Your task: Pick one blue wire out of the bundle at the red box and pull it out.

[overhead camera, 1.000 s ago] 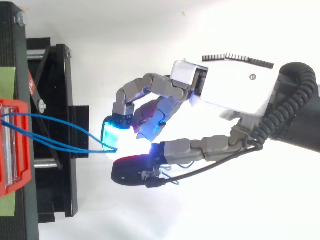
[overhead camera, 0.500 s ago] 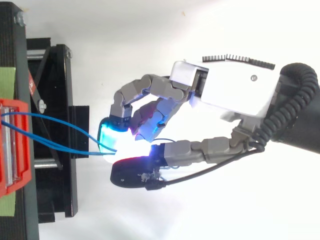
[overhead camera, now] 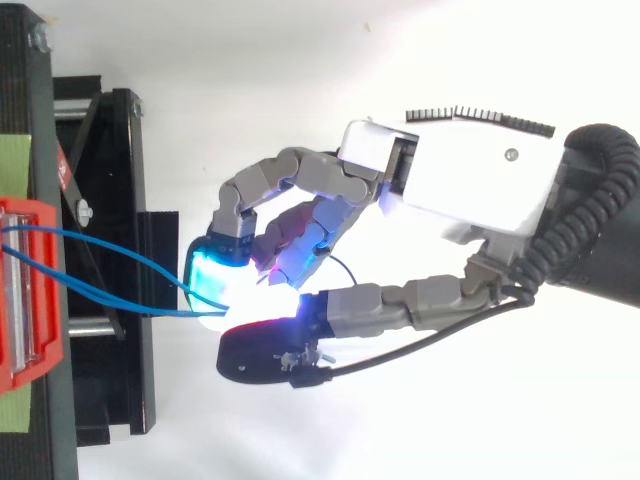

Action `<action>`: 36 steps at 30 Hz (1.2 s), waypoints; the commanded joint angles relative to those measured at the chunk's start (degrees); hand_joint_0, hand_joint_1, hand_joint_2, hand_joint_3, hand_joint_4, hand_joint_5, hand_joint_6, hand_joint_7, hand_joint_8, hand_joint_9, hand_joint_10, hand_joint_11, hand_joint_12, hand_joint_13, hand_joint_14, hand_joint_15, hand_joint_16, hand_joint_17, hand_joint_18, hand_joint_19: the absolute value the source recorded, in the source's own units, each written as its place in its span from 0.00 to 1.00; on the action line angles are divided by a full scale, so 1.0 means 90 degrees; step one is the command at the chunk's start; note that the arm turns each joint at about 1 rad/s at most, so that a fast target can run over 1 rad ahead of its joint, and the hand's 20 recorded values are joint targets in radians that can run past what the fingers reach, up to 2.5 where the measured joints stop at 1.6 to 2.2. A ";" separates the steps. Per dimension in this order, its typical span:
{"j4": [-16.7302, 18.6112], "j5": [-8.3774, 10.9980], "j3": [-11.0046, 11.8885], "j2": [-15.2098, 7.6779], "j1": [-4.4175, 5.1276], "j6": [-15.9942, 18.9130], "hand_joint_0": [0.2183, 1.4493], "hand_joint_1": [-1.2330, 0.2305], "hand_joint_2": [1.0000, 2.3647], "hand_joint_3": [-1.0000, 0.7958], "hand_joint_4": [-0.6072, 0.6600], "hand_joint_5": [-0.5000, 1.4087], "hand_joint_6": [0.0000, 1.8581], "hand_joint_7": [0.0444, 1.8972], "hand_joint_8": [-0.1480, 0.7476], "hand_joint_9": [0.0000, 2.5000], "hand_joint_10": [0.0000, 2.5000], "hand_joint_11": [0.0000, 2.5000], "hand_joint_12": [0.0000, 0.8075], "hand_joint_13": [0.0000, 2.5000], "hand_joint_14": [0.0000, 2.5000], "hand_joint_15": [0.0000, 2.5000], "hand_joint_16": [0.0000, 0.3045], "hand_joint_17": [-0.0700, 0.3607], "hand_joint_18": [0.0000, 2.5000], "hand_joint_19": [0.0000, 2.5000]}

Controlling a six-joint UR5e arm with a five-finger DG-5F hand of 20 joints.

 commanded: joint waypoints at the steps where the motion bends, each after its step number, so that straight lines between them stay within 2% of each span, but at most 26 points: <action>1: -0.0002 0.0003 0.0002 0.0000 -0.0008 0.0000 0.29 0.28 0.01 0.51 0.50 0.21 0.46 0.53 0.43 0.46 0.01 0.17 0.47 0.28 0.01 0.14 0.22 0.51 0.28 0.29; 3: -0.0002 0.0003 0.0012 0.0029 0.0002 0.0000 0.30 0.28 0.01 0.56 0.43 0.21 0.46 0.53 0.44 0.47 0.01 0.16 0.48 0.29 0.01 0.13 0.23 0.52 0.29 0.28; 4: -0.0002 0.0003 0.0012 0.0039 -0.0008 0.0000 0.31 0.28 0.01 0.61 0.31 0.21 0.48 0.52 0.45 0.47 0.01 0.16 0.49 0.29 0.01 0.13 0.23 0.53 0.30 0.28; 7: -0.0021 0.0003 0.0012 0.0049 0.0002 -0.0019 0.39 0.27 0.01 0.68 0.08 0.21 0.48 0.72 0.43 0.47 0.01 0.17 0.46 0.30 0.01 0.15 0.21 0.50 0.29 0.29; 8: -0.0041 0.0003 0.0012 0.0049 0.0002 -0.0010 0.39 0.28 0.02 0.68 0.07 0.21 0.48 0.74 0.43 0.47 0.01 0.17 0.46 0.30 0.01 0.15 0.21 0.50 0.29 0.29; 10: -0.0080 0.0003 0.0012 0.0049 0.0002 0.0000 0.37 0.26 0.00 0.65 0.17 0.20 0.48 0.71 0.43 0.46 0.01 0.16 0.46 0.29 0.01 0.14 0.22 0.51 0.29 0.29; 11: -0.0089 0.0003 0.0012 0.0049 0.0002 0.0000 0.29 0.29 0.13 0.59 0.28 0.20 0.47 0.64 0.43 0.46 0.01 0.14 0.49 0.29 0.01 0.13 0.24 0.54 0.31 0.28; 12: -0.0099 0.0003 0.0012 0.0049 0.0002 0.0000 0.28 0.30 0.00 0.55 0.44 0.22 0.45 0.59 0.44 0.47 0.01 0.12 0.50 0.29 0.00 0.12 0.25 0.56 0.31 0.28; 13: -0.0099 0.0003 0.0012 0.0049 0.0002 0.0000 0.27 0.31 0.00 0.53 0.45 0.22 0.45 0.57 0.43 0.47 0.01 0.12 0.50 0.29 0.00 0.12 0.24 0.55 0.31 0.28; 16: -0.0109 0.0003 0.0012 0.0049 0.0002 0.0000 0.29 0.31 0.02 0.58 0.38 0.23 0.45 0.58 0.43 0.48 0.01 0.12 0.50 0.30 0.00 0.12 0.24 0.55 0.31 0.27; 18: -0.0119 -0.0007 0.0012 0.0049 0.0002 0.0000 0.31 0.31 0.14 0.63 0.20 0.22 0.47 0.63 0.43 0.48 0.01 0.13 0.48 0.30 0.01 0.13 0.23 0.53 0.30 0.28; 19: -0.0119 0.0003 0.0012 0.0049 0.0002 0.0000 0.30 0.33 0.25 0.62 0.13 0.22 0.48 0.66 0.43 0.48 0.01 0.14 0.48 0.30 0.01 0.14 0.23 0.53 0.30 0.28; 20: -0.0119 0.0003 0.0012 0.0049 0.0002 0.0000 0.30 0.34 0.25 0.62 0.12 0.22 0.48 0.67 0.43 0.47 0.01 0.13 0.48 0.30 0.01 0.14 0.23 0.52 0.30 0.28; 23: -0.0119 0.0003 0.0012 0.0049 0.0002 0.0000 0.28 0.30 0.14 0.57 0.31 0.21 0.47 0.61 0.43 0.48 0.01 0.13 0.50 0.31 0.01 0.13 0.24 0.54 0.31 0.28; 24: -0.0119 0.0003 0.0012 0.0049 -0.0008 0.0000 0.27 0.31 0.01 0.53 0.44 0.22 0.46 0.56 0.42 0.48 0.01 0.12 0.50 0.30 0.01 0.12 0.24 0.54 0.31 0.28; 26: -0.0119 0.0003 0.0012 0.0049 0.0002 -0.0010 0.29 0.31 0.01 0.54 0.43 0.23 0.45 0.58 0.43 0.48 0.00 0.12 0.49 0.30 0.00 0.12 0.23 0.54 0.31 0.28; 27: -0.0119 0.0003 0.0002 0.0049 0.0002 -0.0019 0.30 0.29 0.00 0.59 0.38 0.23 0.45 0.61 0.43 0.48 0.00 0.11 0.49 0.30 0.00 0.12 0.24 0.54 0.31 0.28; 28: -0.0119 0.0003 0.0012 0.0039 0.0002 -0.0019 0.31 0.29 0.09 0.62 0.23 0.22 0.47 0.64 0.44 0.48 0.01 0.12 0.49 0.30 0.01 0.13 0.23 0.53 0.31 0.28; 29: -0.0119 -0.0007 0.0012 0.0039 -0.0008 -0.0019 0.30 0.33 0.25 0.63 0.10 0.22 0.48 0.71 0.43 0.48 0.01 0.12 0.48 0.30 0.01 0.13 0.23 0.53 0.31 0.28; 30: -0.0119 -0.0007 0.0012 0.0039 0.0002 -0.0019 0.30 0.34 0.31 0.63 0.06 0.22 0.48 0.76 0.42 0.48 0.01 0.13 0.47 0.30 0.01 0.13 0.22 0.52 0.30 0.29; 31: -0.0119 0.0003 0.0012 0.0049 0.0002 -0.0019 0.30 0.34 0.32 0.62 0.07 0.22 0.48 0.76 0.42 0.48 0.01 0.13 0.47 0.30 0.01 0.13 0.22 0.52 0.30 0.29; 32: -0.0119 -0.0007 0.0012 0.0039 0.0002 -0.0019 0.32 0.31 0.19 0.63 0.12 0.21 0.48 0.75 0.42 0.47 0.01 0.12 0.46 0.30 0.01 0.13 0.22 0.51 0.30 0.29; 33: -0.0119 -0.0007 0.0002 0.0039 0.0002 -0.0039 0.27 0.31 0.22 0.56 0.27 0.21 0.48 0.69 0.43 0.48 0.01 0.12 0.49 0.31 0.01 0.13 0.24 0.54 0.32 0.29; 34: -0.0119 -0.0007 0.0012 0.0039 -0.0008 -0.0010 0.25 0.31 0.18 0.53 0.37 0.22 0.47 0.63 0.45 0.48 0.00 0.11 0.52 0.31 0.00 0.13 0.25 0.56 0.32 0.28; 35: -0.0119 -0.0007 0.0012 0.0039 -0.0008 -0.0010 0.28 0.30 0.00 0.54 0.44 0.22 0.46 0.59 0.44 0.48 0.00 0.11 0.51 0.31 0.00 0.13 0.25 0.55 0.32 0.28; 36: -0.0119 -0.0007 0.0012 0.0049 -0.0008 -0.0010 0.28 0.31 0.00 0.55 0.43 0.23 0.46 0.61 0.44 0.49 0.01 0.12 0.51 0.30 0.01 0.13 0.24 0.55 0.31 0.28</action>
